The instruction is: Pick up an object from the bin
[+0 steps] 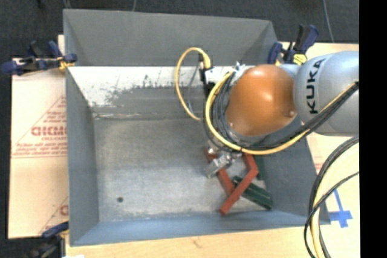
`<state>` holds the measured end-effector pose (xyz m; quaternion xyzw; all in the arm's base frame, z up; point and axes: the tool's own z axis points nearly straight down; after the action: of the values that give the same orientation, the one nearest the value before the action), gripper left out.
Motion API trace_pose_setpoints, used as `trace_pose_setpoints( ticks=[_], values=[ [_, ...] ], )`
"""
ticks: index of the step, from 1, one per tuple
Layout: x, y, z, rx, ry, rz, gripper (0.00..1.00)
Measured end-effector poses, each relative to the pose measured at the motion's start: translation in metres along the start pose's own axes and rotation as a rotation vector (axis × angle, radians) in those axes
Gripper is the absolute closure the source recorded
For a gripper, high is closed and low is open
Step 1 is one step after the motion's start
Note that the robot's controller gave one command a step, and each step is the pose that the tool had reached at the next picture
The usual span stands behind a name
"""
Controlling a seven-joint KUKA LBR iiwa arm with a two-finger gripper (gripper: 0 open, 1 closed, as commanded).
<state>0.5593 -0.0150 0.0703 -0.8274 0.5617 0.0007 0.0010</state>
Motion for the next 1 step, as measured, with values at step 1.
trace_pose_setpoints(
  ticks=[1],
  values=[
    [0.0127, 0.0090, -0.1240, 0.007, 0.005, 0.017, 1.00]
  ],
)
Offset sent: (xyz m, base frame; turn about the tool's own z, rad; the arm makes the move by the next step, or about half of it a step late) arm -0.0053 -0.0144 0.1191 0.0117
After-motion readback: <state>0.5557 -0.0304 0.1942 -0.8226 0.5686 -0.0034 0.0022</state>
